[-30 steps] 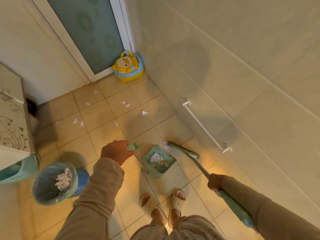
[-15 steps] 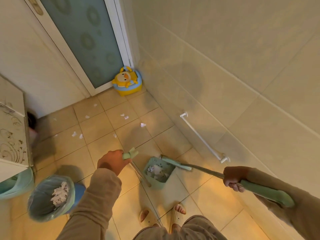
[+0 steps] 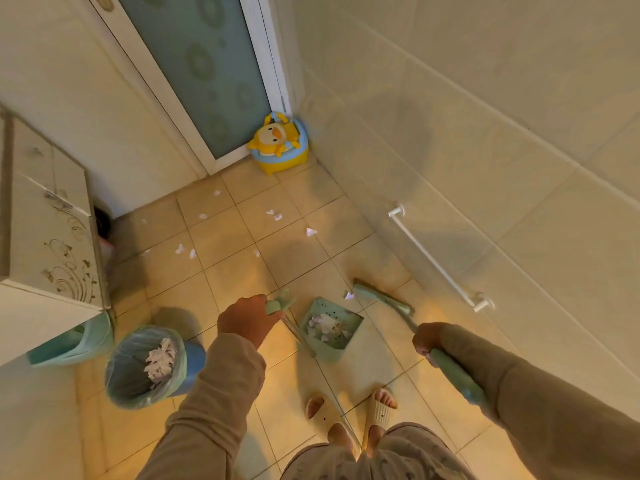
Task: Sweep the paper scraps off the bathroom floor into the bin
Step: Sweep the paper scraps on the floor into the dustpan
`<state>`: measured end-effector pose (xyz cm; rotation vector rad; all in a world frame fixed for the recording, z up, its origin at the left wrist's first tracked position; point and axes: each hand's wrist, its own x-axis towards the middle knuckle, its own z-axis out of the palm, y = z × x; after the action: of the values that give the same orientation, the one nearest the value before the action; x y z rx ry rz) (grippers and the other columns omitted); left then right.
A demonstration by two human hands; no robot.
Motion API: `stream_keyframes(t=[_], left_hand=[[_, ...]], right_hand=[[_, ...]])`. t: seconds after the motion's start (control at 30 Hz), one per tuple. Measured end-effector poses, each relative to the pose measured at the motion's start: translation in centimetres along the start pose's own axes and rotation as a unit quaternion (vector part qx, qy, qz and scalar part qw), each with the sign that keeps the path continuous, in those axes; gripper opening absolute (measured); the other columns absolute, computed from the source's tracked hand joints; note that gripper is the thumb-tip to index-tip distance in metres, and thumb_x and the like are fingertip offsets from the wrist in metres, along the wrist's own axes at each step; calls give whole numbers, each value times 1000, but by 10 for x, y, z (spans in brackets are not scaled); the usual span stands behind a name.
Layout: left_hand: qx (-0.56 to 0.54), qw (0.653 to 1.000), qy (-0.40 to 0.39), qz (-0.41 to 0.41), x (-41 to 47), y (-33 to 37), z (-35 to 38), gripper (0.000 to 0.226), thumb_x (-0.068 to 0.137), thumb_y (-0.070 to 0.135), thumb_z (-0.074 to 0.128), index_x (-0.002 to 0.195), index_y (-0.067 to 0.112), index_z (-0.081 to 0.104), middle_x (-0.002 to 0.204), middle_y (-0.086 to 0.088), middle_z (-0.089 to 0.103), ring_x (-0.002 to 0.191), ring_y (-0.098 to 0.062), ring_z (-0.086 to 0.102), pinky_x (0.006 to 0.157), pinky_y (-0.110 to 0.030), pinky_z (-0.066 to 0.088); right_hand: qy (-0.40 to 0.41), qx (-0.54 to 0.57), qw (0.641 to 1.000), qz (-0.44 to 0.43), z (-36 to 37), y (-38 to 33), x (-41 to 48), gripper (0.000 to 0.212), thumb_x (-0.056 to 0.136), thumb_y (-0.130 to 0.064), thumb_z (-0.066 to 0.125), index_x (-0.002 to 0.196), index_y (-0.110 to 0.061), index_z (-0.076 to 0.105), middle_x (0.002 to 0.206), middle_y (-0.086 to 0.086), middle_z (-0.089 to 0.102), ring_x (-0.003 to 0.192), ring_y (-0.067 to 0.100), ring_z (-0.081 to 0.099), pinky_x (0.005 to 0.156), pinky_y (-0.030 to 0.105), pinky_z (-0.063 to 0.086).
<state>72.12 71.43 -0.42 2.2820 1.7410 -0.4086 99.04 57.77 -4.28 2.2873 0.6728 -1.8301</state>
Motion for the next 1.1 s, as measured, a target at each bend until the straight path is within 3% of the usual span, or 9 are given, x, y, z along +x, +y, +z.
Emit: stream_keyframes(t=[0.07, 0.2, 0.6, 0.8, 0.9, 1.1], left_hand=[[-4, 1000, 11, 1, 1, 3, 1, 43, 87, 53, 51, 98, 12, 62, 98, -9, 70, 92, -25, 65, 70, -27, 45], [-3, 1000, 24, -5, 0, 0, 6, 43, 86, 54, 51, 100, 14, 62, 100, -8, 70, 94, -26, 65, 74, -29, 48], [-79, 994, 67, -43, -7, -54, 18, 44, 84, 55, 53, 96, 13, 63, 90, -8, 70, 84, -24, 64, 65, -28, 43], [-110, 990, 60, -63, 9, -54, 8, 46, 85, 54, 54, 96, 10, 62, 92, -11, 71, 87, -28, 65, 69, -31, 46], [-104, 992, 48, -57, 22, -45, 3, 47, 85, 56, 53, 99, 11, 61, 93, -8, 71, 87, -26, 65, 65, -29, 40], [-93, 991, 51, -86, 63, -22, -10, 47, 85, 57, 51, 98, 13, 61, 94, -9, 70, 89, -28, 65, 67, -30, 42]], right_hand=[[-56, -39, 996, 54, 8, 0, -3, 18, 87, -2, 38, 73, -3, 49, 44, 5, 48, 37, 11, 48, 44, 17, 39], [-101, -2, 992, 74, 4, -2, -23, 36, 92, -3, 31, 58, -8, 36, 23, -1, 36, 18, 7, 36, 31, 12, 32], [-35, 75, 996, 45, -21, 19, -50, 38, 92, 0, 41, 55, -9, 39, 28, -1, 37, 21, 7, 36, 31, 11, 30], [-4, 70, 997, 37, -21, -25, -25, 44, 92, 2, 40, 48, -7, 39, 24, 2, 35, 18, 9, 35, 31, 9, 29], [1, 57, 998, 36, -28, -52, -9, 44, 92, 1, 40, 48, -5, 39, 22, 3, 36, 17, 10, 34, 30, 9, 30], [10, 19, 1000, 15, -79, -102, 29, 51, 89, 1, 41, 39, -4, 43, 23, 3, 37, 17, 11, 35, 31, 10, 33]])
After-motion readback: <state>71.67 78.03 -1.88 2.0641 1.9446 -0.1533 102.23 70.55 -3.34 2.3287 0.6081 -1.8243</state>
